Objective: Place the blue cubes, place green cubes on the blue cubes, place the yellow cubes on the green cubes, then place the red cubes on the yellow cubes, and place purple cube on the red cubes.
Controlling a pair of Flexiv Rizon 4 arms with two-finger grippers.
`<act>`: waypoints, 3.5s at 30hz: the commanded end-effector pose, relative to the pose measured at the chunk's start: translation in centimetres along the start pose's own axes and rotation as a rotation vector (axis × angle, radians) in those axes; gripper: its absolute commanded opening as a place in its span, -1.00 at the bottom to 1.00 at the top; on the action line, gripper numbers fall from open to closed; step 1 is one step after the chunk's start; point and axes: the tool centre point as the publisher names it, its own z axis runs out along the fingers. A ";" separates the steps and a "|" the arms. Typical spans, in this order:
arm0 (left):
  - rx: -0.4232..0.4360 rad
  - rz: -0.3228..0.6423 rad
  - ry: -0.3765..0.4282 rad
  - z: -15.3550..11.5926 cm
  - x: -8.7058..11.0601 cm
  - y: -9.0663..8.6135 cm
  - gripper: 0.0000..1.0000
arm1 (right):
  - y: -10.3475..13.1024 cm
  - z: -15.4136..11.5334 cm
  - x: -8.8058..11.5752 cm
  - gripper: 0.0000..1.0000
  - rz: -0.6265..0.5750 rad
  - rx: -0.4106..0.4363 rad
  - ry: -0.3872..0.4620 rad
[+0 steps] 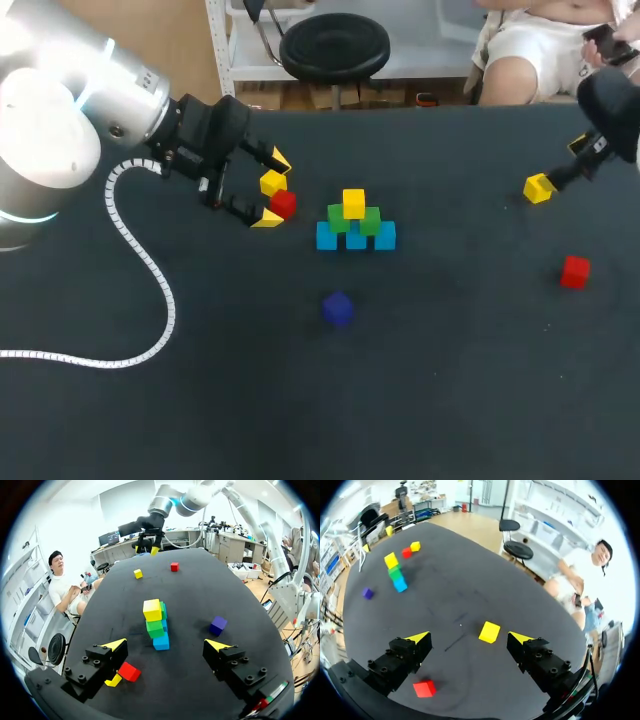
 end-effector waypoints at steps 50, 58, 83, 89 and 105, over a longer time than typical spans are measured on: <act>0.005 -0.002 0.006 0.0 -0.1 0.2 1.00 | -3.1 7.8 2.2 0.59 0.046 -0.079 0.299; 0.005 -0.002 0.006 0.0 -0.1 0.2 1.00 | -3.1 8.3 2.2 -0.76 0.022 -0.097 0.302; 0.005 -0.002 0.006 0.0 -0.1 0.2 1.00 | 2.3 3.7 -0.4 -1.00 -0.463 -0.192 0.066; 0.005 -0.002 0.006 0.0 -0.1 0.2 1.00 | 3.9 2.3 -1.2 -1.00 -0.554 -0.251 0.060; 0.005 -0.002 0.006 0.0 -0.1 0.2 1.00 | 6.4 1.0 -1.7 -1.00 -0.702 -0.303 0.086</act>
